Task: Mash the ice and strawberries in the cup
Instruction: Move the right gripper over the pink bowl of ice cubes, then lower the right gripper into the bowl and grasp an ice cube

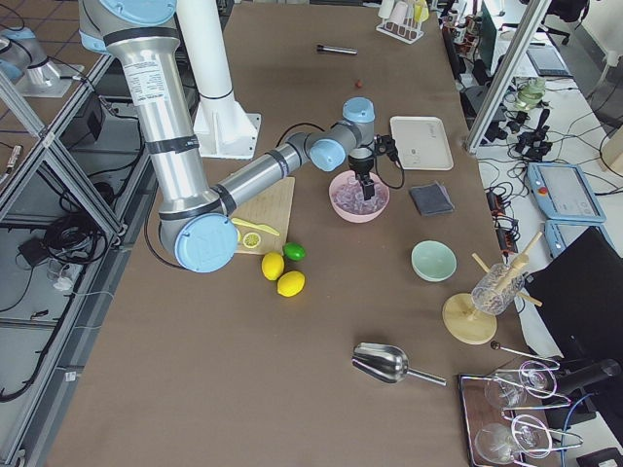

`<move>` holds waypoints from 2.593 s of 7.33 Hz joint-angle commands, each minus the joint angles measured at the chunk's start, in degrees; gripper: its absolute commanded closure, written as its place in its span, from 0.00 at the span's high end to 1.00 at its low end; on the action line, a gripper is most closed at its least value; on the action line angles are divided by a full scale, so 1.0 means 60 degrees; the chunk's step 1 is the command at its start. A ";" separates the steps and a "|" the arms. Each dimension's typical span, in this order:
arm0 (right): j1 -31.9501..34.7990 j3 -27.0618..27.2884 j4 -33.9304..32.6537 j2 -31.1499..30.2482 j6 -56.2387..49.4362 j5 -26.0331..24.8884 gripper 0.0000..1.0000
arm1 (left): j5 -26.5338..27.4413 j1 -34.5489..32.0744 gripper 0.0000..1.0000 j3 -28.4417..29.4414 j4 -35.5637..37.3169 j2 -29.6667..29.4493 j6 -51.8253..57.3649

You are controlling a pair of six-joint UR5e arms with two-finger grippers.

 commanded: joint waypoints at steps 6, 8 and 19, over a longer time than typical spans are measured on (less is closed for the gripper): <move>-0.0104 -0.1147 -0.0067 0.0804 0.0122 -0.0674 0.86 | -0.0015 0.0000 0.98 0.0007 -0.0009 -0.0009 0.0000; -0.0133 -0.1162 -0.0009 0.0745 0.1186 -0.0877 0.84 | -0.0015 0.0000 0.98 0.0021 -0.0010 0.0020 0.0014; -0.0748 -0.0854 -0.0023 0.0467 0.4883 -0.2505 0.73 | 0.0000 0.0000 0.98 0.0080 -0.0010 -0.0038 0.0029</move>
